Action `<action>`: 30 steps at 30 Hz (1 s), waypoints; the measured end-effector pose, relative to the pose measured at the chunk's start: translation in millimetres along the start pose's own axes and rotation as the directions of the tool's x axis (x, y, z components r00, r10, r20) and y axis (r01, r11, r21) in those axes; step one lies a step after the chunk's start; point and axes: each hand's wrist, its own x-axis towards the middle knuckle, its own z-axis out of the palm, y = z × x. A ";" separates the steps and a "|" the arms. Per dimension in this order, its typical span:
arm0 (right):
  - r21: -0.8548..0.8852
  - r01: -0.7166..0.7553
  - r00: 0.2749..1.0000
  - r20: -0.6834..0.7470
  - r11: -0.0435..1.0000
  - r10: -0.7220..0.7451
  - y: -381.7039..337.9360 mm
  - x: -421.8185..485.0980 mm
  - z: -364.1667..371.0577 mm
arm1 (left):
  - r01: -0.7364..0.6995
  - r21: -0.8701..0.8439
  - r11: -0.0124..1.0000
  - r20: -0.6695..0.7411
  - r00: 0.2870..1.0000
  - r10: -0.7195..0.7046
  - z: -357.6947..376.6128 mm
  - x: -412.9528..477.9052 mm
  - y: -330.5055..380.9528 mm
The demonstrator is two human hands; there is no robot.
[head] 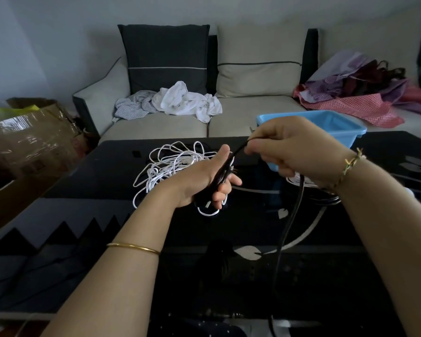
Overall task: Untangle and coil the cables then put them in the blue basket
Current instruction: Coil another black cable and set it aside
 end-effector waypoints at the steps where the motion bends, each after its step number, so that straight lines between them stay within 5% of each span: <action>1: -0.011 0.006 0.998 -0.062 1.000 -0.007 5.6 2.7 -1.8 | 0.022 -0.031 0.999 0.082 0.996 -0.020 1.3 -3.0 3.7; 4: -0.038 0.037 0.973 -0.225 0.999 -0.045 24.8 11.2 0.3 | 0.006 -0.073 0.997 0.252 0.968 0.013 5.3 -10.7 17.9; 8: 0.063 0.037 0.958 -0.286 0.997 -0.018 46.3 21.9 13.6 | -0.057 -0.268 0.962 0.276 0.952 0.133 7.7 -12.9 28.4; 15: 0.165 -0.037 0.958 -0.275 0.986 0.082 58.5 25.7 59.1 | -0.144 -0.700 0.699 0.055 0.966 0.254 2.5 -8.4 30.1; 19: -0.192 0.009 0.998 0.064 0.981 0.003 49.3 7.2 80.1 | -0.340 -0.828 0.446 -0.286 0.940 0.186 -6.2 -4.4 34.8; 21: -0.354 0.167 0.946 0.320 0.920 -0.048 32.9 -3.8 90.2 | -0.445 -0.712 0.543 -0.460 0.880 0.119 -9.5 1.6 30.9; 23: -0.381 0.299 0.879 0.468 0.875 -0.097 13.3 -8.6 90.6 | -0.446 -0.500 0.743 -0.554 0.824 0.122 -11.0 7.2 22.5; 26: -0.425 0.374 0.869 0.472 0.824 -0.151 -8.9 -9.2 66.8 | -0.315 -0.211 0.925 -0.503 0.847 0.173 -10.6 7.5 13.2; 30: -0.343 0.138 0.937 0.350 0.929 -0.010 -4.5 -9.0 18.2 | -0.236 -0.152 0.960 -0.363 0.917 0.168 -12.8 0.1 10.4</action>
